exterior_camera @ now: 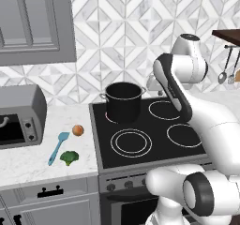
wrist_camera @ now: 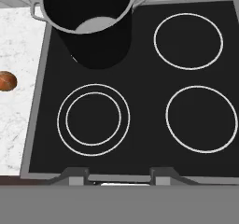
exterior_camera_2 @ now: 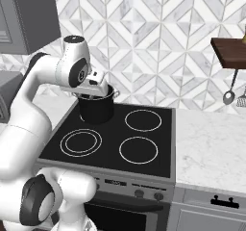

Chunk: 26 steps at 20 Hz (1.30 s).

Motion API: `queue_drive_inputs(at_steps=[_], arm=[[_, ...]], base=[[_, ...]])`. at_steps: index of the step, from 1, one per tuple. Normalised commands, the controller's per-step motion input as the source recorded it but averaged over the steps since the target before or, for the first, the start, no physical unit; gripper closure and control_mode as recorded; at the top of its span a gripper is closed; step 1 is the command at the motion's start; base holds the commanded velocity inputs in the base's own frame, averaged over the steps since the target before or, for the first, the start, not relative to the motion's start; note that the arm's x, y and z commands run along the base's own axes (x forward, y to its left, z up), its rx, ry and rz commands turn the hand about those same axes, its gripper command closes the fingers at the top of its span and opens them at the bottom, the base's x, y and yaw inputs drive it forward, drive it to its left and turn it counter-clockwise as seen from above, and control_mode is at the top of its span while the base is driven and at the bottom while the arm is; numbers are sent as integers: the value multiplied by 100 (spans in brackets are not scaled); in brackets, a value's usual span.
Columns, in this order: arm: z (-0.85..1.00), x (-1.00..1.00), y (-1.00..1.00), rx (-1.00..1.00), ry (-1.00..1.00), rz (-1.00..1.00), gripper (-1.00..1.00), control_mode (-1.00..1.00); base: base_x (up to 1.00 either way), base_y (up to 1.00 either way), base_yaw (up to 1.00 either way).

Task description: Put the broccoli and onion in the pot. Retrieve the spatula and lightly stir the vegetables in the pot.

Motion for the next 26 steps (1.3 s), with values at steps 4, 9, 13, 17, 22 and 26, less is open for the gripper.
queue_drive_inputs(at_steps=[4,9,13,17,22,26], arm=[[0,0,0,0,0,0,-100,100],[0,0,0,0,0,0,-100,100],[0,0,0,0,0,0,-100,100],[0,0,0,0,0,0,-100,100],[0,0,0,0,0,0,-100,100],[0,0,0,0,0,0,-100,100]], base=[[0,1,0],[0,44,0],[0,65,0],[0,62,0],[29,39,0],[85,3,0]])
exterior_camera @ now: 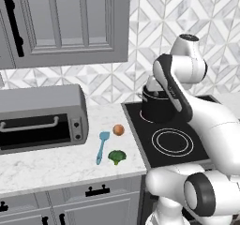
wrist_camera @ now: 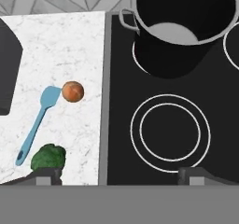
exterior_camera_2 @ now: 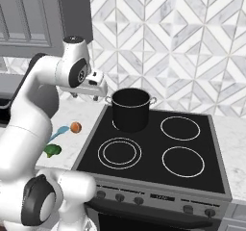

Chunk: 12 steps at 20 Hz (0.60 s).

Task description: Put the broccoli and onion in the pot. Retrieve the spatula and lightly stir the vegetables in the pot.

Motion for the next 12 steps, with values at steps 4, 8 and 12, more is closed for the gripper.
queue_drive_inputs(at_steps=[4,8,12], arm=[[-9,7,2,0,3,0,-100,-100],[-54,0,51,-9,7,0,-100,-100],[-81,0,84,-15,9,0,-100,-100]], base=[[34,0,0],[0,0,0],[0,0,0]])
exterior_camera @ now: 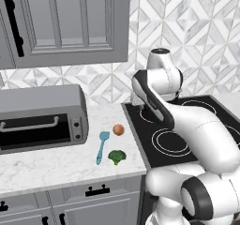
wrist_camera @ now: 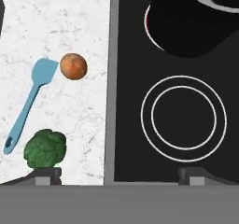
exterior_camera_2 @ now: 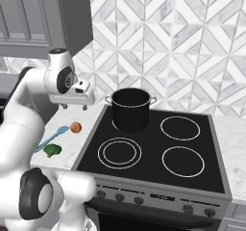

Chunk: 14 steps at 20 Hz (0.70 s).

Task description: Put the broccoli and onion in the pot. Retrieve the spatula and lightly stir the vegetables in the pot.

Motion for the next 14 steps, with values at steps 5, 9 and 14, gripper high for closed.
queue_drive_inputs(at_steps=[5,9,14], arm=[[-79,-2,95,-21,3,2,-100,-100],[-64,-4,79,-27,0,10,-100,-100],[-43,-19,49,-26,0,10,-100,-100]], base=[[0,0,0],[0,0,0],[0,0,0]])
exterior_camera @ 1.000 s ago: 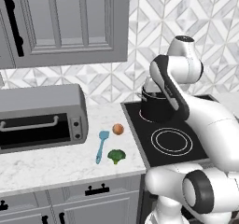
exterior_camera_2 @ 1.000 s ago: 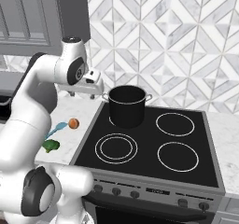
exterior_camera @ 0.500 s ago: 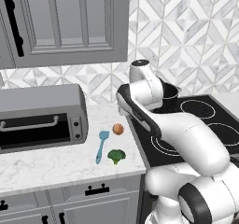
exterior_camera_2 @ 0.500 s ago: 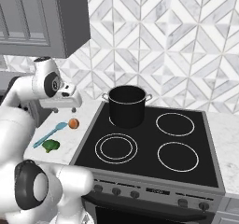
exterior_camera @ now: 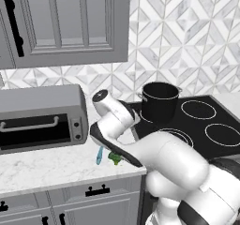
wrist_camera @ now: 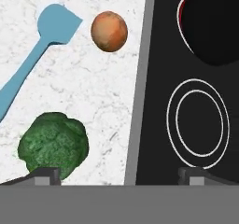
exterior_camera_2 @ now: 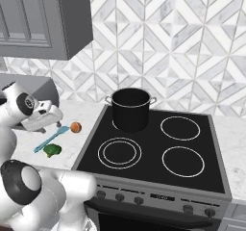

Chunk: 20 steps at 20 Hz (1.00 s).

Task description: Put the broccoli and onion in the pot. Retrieve the spatula and lightly stir the vegetables in the pot.

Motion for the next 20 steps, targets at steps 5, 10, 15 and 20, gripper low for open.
queue_drive_inputs(at_steps=[5,10,15,20], arm=[[-41,-19,27,-22,5,13,-100,-100],[-42,-4,21,-19,13,14,-100,-100],[-39,0,11,-12,17,11,-100,-100],[-29,0,10,-7,15,7,-100,-100]], base=[[0,0,0],[0,0,0],[0,0,0],[0,0,0]])
